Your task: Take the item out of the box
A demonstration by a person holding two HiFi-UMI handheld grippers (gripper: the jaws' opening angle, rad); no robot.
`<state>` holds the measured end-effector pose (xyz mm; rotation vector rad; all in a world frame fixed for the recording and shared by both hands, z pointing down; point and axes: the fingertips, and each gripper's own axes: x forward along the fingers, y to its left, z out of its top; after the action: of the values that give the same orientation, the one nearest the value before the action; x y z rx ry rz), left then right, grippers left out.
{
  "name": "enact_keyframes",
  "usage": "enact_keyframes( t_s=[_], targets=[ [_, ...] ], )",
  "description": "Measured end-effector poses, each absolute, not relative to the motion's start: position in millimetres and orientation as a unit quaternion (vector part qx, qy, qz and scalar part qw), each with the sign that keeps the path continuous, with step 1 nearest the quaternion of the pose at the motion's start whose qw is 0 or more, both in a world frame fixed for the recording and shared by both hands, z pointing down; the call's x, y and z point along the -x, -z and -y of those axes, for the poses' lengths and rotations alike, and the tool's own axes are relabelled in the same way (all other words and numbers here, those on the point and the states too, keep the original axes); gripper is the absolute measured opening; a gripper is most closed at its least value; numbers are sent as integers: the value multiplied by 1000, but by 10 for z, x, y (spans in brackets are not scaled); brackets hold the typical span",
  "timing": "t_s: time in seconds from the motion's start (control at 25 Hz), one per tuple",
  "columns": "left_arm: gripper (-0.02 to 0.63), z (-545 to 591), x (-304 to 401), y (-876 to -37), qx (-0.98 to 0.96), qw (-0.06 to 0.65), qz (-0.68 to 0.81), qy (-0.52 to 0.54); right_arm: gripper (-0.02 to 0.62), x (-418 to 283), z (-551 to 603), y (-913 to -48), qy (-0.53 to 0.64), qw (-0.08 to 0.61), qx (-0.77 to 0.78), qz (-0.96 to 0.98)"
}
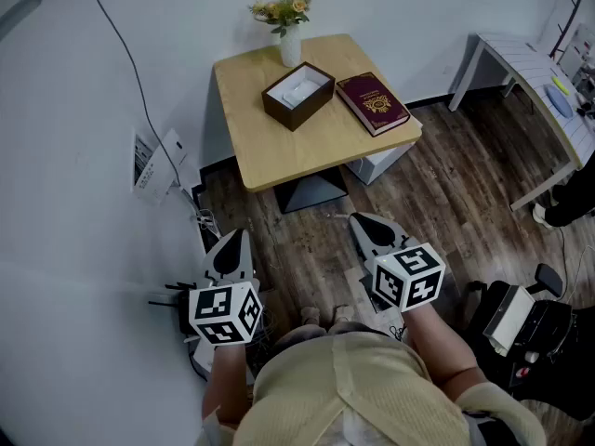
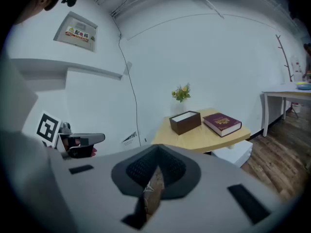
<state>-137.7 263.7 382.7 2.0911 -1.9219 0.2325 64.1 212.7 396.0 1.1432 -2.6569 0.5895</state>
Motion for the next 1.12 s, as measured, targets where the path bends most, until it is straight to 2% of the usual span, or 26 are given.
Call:
enact_keyframes(
  t_s=[0.56, 1.12],
  targets=[
    [20, -2606, 1374, -3884, -714, 156, 678, -78, 29, -779, -1993, -4015, -230, 75, -383, 891],
    [20, -2251, 992, -3998, -713, 166, 675, -90, 29, -1027, -1673, -4125, -227, 85, -366, 898]
  ],
)
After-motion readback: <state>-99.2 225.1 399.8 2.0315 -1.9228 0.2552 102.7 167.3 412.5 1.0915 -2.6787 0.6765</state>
